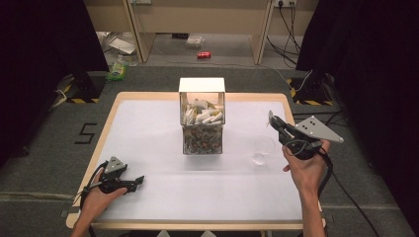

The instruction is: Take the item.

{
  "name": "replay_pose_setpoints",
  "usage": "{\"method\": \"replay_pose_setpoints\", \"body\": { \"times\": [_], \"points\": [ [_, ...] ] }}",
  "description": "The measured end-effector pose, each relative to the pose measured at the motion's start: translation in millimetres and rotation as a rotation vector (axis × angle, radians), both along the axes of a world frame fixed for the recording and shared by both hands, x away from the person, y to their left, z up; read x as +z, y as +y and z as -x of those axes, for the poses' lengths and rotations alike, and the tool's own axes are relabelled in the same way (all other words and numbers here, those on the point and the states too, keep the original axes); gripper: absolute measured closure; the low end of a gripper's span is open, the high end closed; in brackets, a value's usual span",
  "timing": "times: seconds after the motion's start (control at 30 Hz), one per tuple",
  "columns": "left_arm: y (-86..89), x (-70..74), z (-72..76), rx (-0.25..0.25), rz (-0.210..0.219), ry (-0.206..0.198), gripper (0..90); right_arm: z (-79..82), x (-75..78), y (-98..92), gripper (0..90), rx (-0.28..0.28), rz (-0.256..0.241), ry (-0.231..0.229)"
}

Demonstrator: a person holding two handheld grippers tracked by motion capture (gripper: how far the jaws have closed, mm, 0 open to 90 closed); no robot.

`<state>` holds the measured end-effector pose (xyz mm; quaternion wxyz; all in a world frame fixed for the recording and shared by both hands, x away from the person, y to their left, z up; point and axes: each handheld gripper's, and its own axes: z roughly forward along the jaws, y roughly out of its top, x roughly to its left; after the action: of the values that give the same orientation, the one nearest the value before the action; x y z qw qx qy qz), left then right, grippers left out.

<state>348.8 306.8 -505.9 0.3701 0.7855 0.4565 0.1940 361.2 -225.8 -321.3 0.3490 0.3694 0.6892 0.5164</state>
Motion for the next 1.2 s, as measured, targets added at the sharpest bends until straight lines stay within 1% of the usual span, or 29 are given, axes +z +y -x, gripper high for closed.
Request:
{"method": "replay_pose_setpoints", "body": {
  "times": [0.07, 0.1, 0.3, 0.4, 0.7, 0.97, 1.0, 1.07, 1.2],
  "points": [
    [0.0, 0.0, 0.0, 0.000, 0.000, 0.000, 14.9, 0.0, -2.1, -0.4, 87.0, 0.001, 0.004, 0.008],
    [0.0, 0.0, 0.0, 0.000, 0.000, 0.000, 14.9, 0.8, -5.9, -2.0, 86.9, -0.002, 0.006, 0.020],
    [0.0, 0.0, 0.0, 0.000, 0.000, 0.000, 14.9, 2.0, -12.7, -6.5, 86.9, -0.016, 0.014, 0.035],
    [0.0, 0.0, 0.0, 0.000, 0.000, 0.000, 14.9, 2.3, -14.3, -7.8, 86.9, -0.018, 0.016, 0.035],
    [0.0, 0.0, 0.0, 0.000, 0.001, 0.000, 14.9, 3.4, -25.8, -7.9, 86.7, -0.016, 0.032, 0.067],
    [0.1, 0.0, 0.0, 0.000, 0.001, 0.000, 14.9, 0.4, -38.7, -7.3, 86.6, -0.015, 0.046, 0.113],
    [0.1, 0.0, 0.0, 0.000, 0.001, 0.000, 14.9, 0.4, -38.7, -7.3, 86.6, -0.015, 0.046, 0.113],
    [0.1, 0.0, 0.0, -0.001, 0.000, 0.000, 15.0, -3.1, -46.2, -6.9, 86.6, -0.016, 0.052, 0.134],
    [0.1, 0.0, 0.0, 0.000, 0.001, 0.000, 14.9, -7.3, -53.9, -6.4, 86.6, -0.018, 0.059, 0.156]
  ]
}}
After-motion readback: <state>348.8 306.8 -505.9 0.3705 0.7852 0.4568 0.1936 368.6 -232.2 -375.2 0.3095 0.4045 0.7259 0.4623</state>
